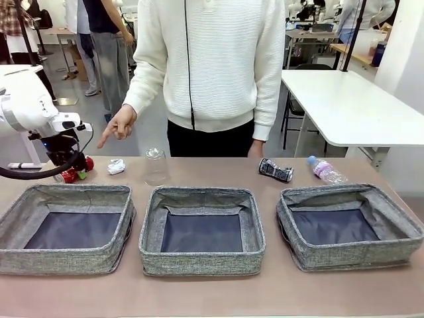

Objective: Sort the waste into the appropriate baskets.
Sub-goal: Pick up the waste item pointed out by the person.

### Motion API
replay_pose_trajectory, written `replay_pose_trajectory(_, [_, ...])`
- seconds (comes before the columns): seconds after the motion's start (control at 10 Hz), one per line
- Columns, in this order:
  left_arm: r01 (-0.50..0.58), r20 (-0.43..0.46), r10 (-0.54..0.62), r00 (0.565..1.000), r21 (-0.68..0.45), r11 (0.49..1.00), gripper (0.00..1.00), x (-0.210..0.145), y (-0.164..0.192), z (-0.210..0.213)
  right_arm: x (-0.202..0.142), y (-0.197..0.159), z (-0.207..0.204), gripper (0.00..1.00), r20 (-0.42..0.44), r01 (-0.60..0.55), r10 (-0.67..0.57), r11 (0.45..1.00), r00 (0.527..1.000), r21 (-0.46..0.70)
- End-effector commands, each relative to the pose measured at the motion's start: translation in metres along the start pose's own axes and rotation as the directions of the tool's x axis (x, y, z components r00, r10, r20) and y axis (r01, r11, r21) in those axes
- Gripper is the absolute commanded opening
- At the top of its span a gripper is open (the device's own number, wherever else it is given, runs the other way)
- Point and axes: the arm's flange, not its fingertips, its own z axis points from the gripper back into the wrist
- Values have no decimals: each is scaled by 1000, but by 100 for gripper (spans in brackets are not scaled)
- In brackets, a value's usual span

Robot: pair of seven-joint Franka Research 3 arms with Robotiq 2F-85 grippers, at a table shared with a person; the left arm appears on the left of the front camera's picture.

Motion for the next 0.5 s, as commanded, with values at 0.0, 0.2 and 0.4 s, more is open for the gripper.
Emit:
replay_pose_trajectory(0.0, [-31,-86,31,996,7,1000,0,3,3,-8,3,1,0,100,5,-25,25,1000,1000,19])
replay_pose_trajectory(0.2, [-48,-109,49,993,10,999,0,0,6,-8,3,1,0,100,5,-25,25,1000,1000,19])
replay_pose_trajectory(0.4, [-65,-116,65,991,8,998,0,-2,12,-8,3,1,0,100,5,-25,25,1000,1000,19])
